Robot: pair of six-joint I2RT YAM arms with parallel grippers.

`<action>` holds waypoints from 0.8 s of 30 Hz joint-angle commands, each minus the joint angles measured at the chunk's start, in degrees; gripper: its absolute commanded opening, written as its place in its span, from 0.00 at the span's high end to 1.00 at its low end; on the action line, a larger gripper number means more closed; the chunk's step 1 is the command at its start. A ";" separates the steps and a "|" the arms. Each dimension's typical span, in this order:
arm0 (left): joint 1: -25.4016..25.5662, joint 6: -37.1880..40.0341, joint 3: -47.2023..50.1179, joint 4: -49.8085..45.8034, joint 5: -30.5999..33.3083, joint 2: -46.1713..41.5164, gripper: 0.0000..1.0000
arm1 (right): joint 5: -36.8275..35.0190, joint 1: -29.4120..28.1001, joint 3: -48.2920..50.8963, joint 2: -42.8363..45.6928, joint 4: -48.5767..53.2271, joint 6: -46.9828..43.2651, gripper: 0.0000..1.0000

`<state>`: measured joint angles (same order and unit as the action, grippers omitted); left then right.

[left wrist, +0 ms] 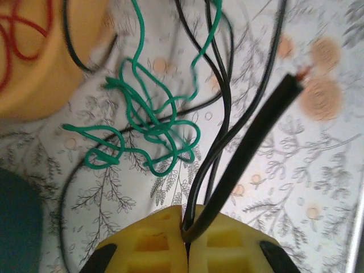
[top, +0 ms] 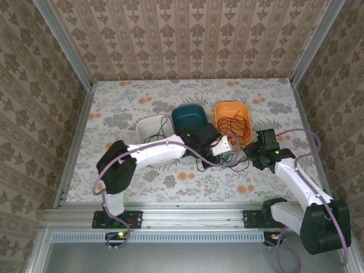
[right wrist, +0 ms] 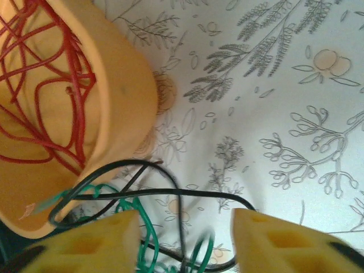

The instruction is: Untangle the cables

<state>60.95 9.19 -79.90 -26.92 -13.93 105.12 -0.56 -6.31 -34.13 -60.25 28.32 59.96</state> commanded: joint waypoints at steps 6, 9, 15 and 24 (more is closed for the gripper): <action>-8.67 -7.71 7.47 10.54 -17.34 -13.22 1.00 | 1.25 2.67 2.66 1.81 1.35 -2.95 0.46; -9.94 -8.67 8.64 11.61 -17.62 -14.55 1.00 | 7.61 2.70 2.09 2.13 -2.18 -9.46 0.46; -11.02 -8.70 9.14 10.94 -17.07 -15.12 1.00 | 20.51 2.70 1.67 5.12 -6.46 -17.75 0.48; -11.38 -9.14 9.83 11.20 -16.25 -14.50 1.00 | 33.60 2.18 4.83 11.32 -13.29 -18.74 0.50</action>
<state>49.78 1.32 -70.89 -17.04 -28.95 91.13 26.09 -3.81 -30.48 -50.04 17.74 43.09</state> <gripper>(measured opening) 0.053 0.499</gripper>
